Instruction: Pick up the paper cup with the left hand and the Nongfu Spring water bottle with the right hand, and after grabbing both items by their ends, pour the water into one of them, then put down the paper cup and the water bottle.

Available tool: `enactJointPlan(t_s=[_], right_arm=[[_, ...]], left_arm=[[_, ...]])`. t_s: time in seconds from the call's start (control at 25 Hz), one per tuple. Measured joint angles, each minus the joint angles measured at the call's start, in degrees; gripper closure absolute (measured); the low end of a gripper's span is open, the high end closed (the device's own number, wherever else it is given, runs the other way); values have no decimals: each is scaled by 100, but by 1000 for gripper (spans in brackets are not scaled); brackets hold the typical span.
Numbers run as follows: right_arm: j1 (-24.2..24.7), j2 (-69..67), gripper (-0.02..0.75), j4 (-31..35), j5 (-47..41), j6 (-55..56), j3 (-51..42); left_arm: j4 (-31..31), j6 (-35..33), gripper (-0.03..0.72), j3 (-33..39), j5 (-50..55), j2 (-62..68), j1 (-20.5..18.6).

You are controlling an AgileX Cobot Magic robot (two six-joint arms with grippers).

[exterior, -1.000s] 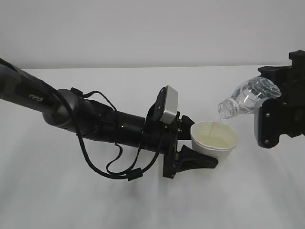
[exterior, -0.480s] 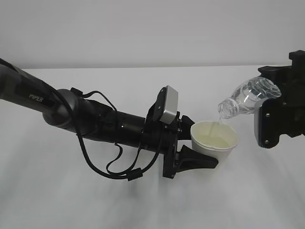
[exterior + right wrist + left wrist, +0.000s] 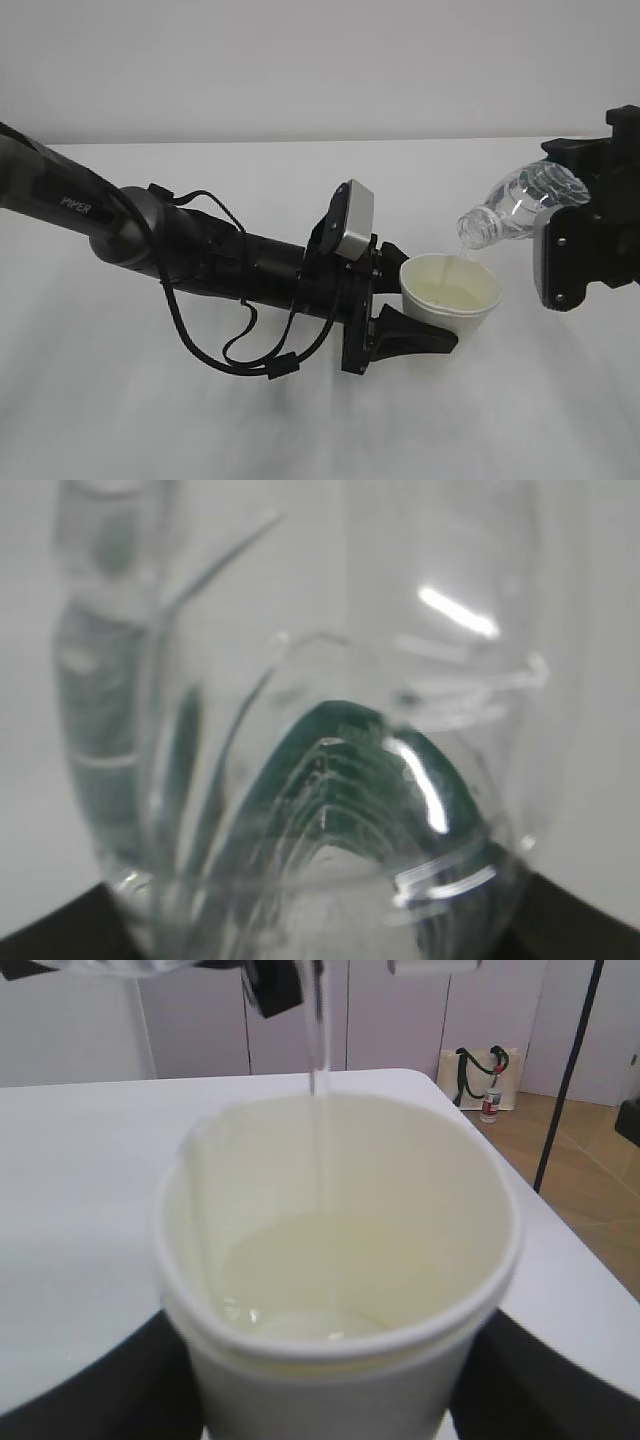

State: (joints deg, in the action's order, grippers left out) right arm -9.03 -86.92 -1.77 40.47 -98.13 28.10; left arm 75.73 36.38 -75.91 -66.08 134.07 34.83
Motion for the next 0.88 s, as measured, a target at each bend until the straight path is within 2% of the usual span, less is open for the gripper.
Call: enactJointPlan(t_s=[0.88], right_arm=[[0,0,310,-19,0,0,0]], left_arm=[[50,0,216,0,0,0,0]])
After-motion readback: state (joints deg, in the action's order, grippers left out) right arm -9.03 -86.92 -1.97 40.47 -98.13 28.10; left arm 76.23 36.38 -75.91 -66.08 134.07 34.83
